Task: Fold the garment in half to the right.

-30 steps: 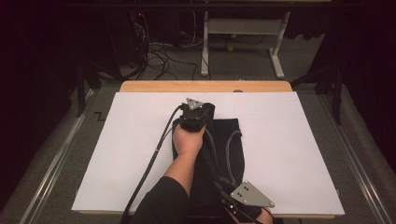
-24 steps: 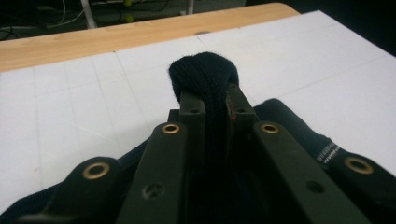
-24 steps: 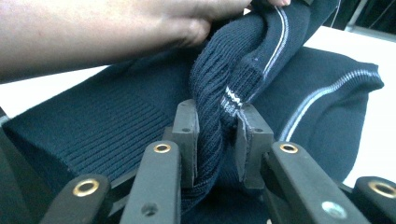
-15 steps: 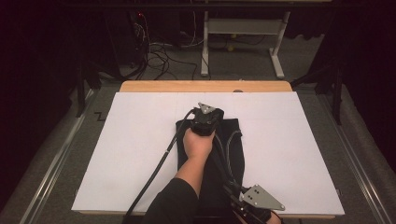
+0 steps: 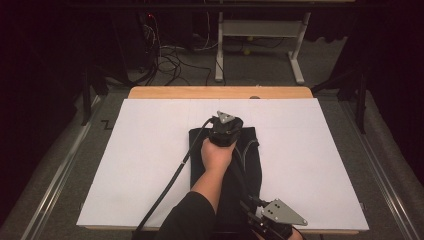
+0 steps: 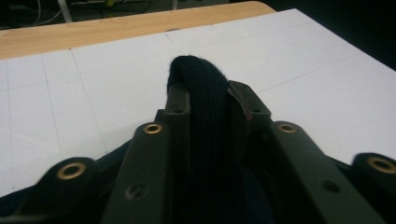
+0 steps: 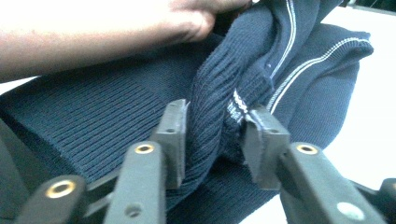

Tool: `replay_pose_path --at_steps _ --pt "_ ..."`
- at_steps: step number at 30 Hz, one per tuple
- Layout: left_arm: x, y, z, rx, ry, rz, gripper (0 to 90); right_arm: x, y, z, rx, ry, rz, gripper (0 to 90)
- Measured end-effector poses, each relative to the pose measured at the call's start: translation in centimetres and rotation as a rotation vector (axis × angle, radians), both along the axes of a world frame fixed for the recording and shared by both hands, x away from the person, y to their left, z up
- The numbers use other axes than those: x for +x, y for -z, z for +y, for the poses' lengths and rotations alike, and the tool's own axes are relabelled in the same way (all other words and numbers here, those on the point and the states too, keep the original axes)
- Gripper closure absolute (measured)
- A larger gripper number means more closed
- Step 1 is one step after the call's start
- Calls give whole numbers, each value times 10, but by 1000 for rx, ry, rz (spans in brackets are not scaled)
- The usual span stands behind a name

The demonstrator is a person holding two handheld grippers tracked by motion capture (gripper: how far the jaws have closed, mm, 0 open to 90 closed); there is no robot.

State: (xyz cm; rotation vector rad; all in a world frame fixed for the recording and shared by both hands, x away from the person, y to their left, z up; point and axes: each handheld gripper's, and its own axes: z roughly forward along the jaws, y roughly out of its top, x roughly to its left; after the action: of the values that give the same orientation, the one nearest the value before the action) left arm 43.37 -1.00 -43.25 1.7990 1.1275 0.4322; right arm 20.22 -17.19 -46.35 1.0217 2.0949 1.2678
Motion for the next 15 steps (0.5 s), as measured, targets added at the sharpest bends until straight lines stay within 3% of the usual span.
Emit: replay_pose_path --at_steps 5,9,15 --pt "0 -2 0 -14 24 -7 514 0 -2 0 9 8 -1 467" --pt "-1 -4 1 -15 36 -5 438 0 -4 -2 30 13 -12 401" --pt "-5 -10 2 -10 35 -38 347 -1 -10 -4 59 13 -36 340"
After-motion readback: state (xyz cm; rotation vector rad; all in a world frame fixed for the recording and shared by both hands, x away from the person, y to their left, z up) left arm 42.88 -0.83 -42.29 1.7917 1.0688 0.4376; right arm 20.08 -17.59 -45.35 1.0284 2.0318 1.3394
